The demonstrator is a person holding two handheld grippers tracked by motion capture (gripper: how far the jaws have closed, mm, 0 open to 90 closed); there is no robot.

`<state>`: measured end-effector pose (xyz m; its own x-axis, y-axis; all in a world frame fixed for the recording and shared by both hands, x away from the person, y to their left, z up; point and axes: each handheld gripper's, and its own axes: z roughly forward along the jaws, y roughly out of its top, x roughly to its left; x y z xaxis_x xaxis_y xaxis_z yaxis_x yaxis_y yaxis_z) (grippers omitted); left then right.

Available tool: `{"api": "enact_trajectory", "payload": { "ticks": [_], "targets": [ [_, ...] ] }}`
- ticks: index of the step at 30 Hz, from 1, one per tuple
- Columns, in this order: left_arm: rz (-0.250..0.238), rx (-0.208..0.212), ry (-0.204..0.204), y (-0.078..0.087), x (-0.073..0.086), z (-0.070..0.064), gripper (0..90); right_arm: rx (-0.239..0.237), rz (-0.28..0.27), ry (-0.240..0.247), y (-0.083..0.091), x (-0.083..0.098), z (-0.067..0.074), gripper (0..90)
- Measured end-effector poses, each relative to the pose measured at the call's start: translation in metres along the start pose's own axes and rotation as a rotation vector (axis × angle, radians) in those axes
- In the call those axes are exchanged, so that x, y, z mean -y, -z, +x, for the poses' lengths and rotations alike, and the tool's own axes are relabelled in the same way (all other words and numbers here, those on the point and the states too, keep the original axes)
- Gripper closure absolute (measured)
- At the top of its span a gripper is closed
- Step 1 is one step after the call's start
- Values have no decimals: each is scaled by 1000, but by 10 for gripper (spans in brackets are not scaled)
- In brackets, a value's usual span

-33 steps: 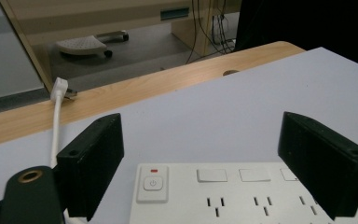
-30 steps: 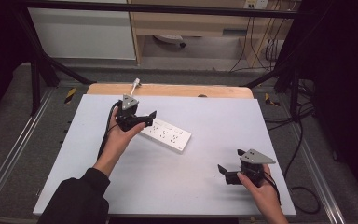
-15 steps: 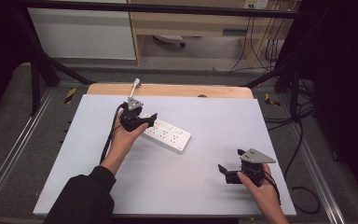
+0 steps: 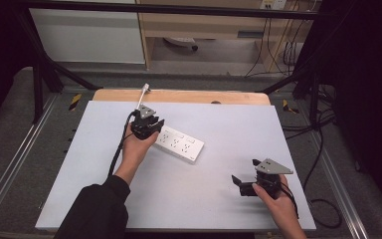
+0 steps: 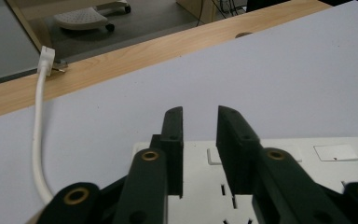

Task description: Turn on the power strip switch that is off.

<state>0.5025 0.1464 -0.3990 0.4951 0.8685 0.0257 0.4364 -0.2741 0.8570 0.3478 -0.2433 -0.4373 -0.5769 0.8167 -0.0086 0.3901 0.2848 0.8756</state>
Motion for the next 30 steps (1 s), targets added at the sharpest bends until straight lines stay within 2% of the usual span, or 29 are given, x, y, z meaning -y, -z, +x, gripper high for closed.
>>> {"api": "enact_trajectory", "payload": {
  "ticks": [4,8,15,18,24,27,30],
  "targets": [
    [8,9,5,-1,1,2,826,4,-3,4,1,0,1,33],
    [25,21,16,-4,3,2,886,4,-2,3,0,-1,2,33],
    [68,42,10,-10,8,4,900,-2,-2,6,-2,-1,2,33],
    [73,41,11,-12,9,4,900,-2,-2,4,-2,-1,2,33],
    [123,31,-5,-17,13,5,900,4,0,4,-1,-1,2,33],
    [124,33,-8,-17,14,5,900,3,-4,3,-1,-1,2,33],
    [126,34,8,-17,13,6,900,3,7,4,-3,0,2,34]
  ]
}}
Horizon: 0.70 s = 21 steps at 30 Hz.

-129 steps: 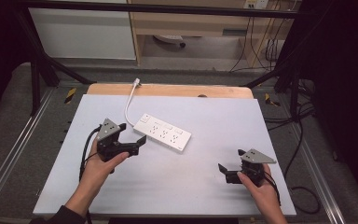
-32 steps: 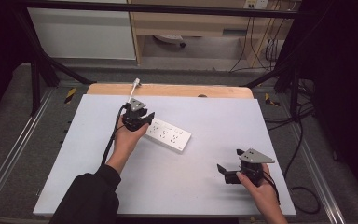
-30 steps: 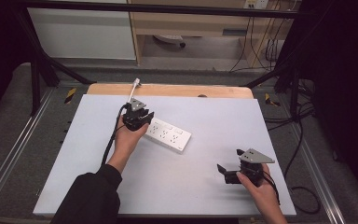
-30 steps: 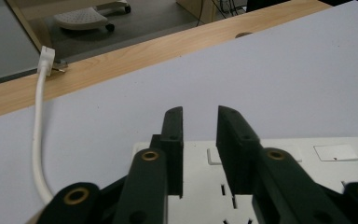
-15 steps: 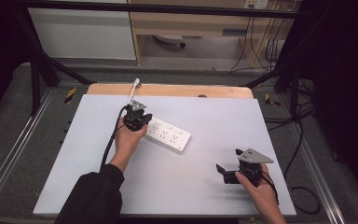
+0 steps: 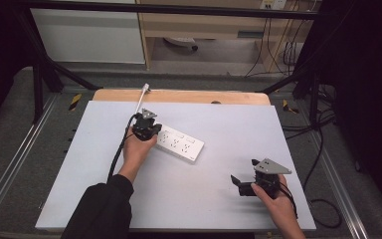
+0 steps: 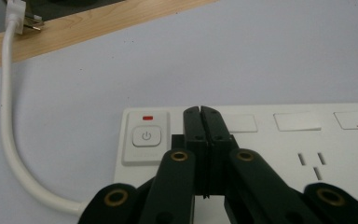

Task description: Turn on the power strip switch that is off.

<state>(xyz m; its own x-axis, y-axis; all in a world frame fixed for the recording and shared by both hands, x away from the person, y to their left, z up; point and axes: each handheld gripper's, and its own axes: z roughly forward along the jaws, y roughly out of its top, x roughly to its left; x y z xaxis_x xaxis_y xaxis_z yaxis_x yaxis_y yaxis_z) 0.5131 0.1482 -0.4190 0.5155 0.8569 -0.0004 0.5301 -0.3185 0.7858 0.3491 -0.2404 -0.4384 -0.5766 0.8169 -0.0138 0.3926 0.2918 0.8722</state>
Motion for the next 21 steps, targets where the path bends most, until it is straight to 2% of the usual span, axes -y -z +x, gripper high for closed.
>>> {"api": "enact_trajectory", "payload": {
  "ticks": [11,17,21],
  "targets": [
    [-5,22,13,-13,-1,-6,900,0,-4,-4,0,-1,0,34],
    [-17,17,0,-11,-7,-10,900,2,0,-9,0,0,0,33],
    [-15,-1,-8,-12,-10,-12,900,13,0,-9,-1,0,0,32]
  ]
}}
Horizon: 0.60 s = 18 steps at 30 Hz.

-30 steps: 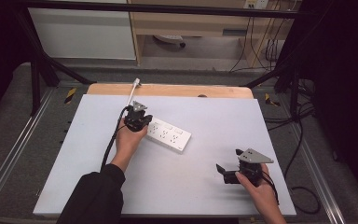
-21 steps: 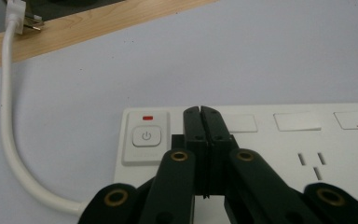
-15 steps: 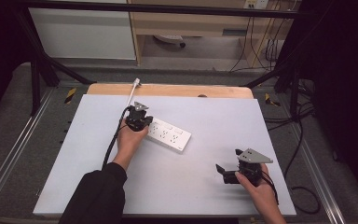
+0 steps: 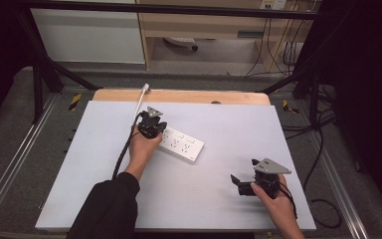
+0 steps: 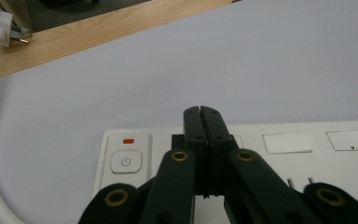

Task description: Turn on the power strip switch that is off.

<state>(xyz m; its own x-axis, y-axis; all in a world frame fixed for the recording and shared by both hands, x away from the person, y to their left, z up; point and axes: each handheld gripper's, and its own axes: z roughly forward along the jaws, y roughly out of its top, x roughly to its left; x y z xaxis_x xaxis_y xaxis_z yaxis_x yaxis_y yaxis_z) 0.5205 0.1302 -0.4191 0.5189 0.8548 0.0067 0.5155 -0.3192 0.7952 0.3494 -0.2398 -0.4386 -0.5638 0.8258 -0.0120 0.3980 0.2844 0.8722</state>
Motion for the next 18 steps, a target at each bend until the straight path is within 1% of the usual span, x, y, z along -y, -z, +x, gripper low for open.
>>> {"api": "enact_trajectory", "payload": {
  "ticks": [5,11,15,18],
  "targets": [
    [0,4,-5,-4,-1,-2,900,6,-2,-7,1,0,-1,31],
    [15,6,-8,-9,2,-1,900,1,-2,-8,-1,0,-2,32],
    [12,10,-5,-10,3,0,900,2,0,-9,0,1,-2,31],
    [12,12,-10,-10,3,-1,900,1,-1,-9,0,0,-2,31]
  ]
}}
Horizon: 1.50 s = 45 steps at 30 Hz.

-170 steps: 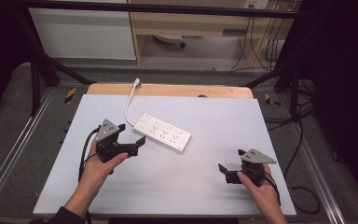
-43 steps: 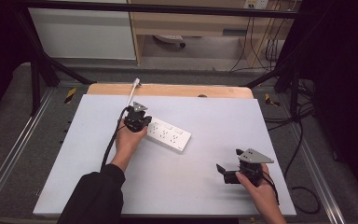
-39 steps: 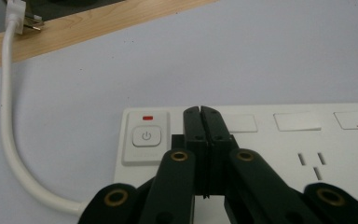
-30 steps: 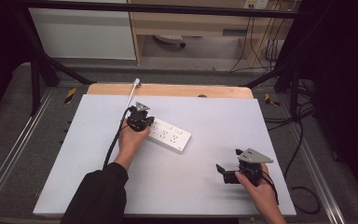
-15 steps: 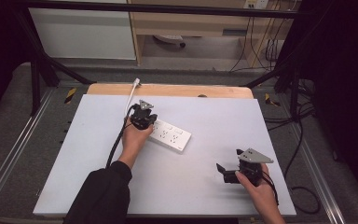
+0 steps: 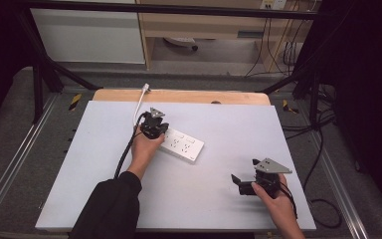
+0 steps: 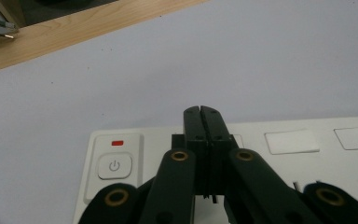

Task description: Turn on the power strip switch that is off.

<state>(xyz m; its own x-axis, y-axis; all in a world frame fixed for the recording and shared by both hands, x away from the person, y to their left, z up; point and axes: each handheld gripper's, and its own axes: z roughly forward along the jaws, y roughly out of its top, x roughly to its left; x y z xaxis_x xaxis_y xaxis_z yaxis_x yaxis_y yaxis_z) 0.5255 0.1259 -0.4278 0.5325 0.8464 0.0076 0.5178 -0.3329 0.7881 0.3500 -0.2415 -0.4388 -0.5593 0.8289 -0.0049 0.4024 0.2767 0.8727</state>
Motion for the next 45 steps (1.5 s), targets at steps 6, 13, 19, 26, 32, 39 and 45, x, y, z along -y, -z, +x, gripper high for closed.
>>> {"api": "enact_trajectory", "payload": {
  "ticks": [6,13,19,26,32,39,45],
  "targets": [
    [12,-1,-10,-1,1,0,900,0,0,7,0,0,1,32],
    [11,6,-5,-2,1,0,900,2,-5,-3,2,0,-3,32],
    [8,5,-7,-3,1,-2,900,2,-6,-3,2,0,-2,32],
    [11,-14,-27,-5,1,-8,900,-1,-9,-1,3,0,-3,31],
    [5,-2,-16,-6,1,-6,900,0,-9,-1,3,0,-4,31],
    [3,5,-11,-6,2,-5,900,-2,-11,-2,4,0,-3,31],
    [-2,13,11,-6,2,-3,900,-2,-9,-3,4,0,-3,31]
  ]
}}
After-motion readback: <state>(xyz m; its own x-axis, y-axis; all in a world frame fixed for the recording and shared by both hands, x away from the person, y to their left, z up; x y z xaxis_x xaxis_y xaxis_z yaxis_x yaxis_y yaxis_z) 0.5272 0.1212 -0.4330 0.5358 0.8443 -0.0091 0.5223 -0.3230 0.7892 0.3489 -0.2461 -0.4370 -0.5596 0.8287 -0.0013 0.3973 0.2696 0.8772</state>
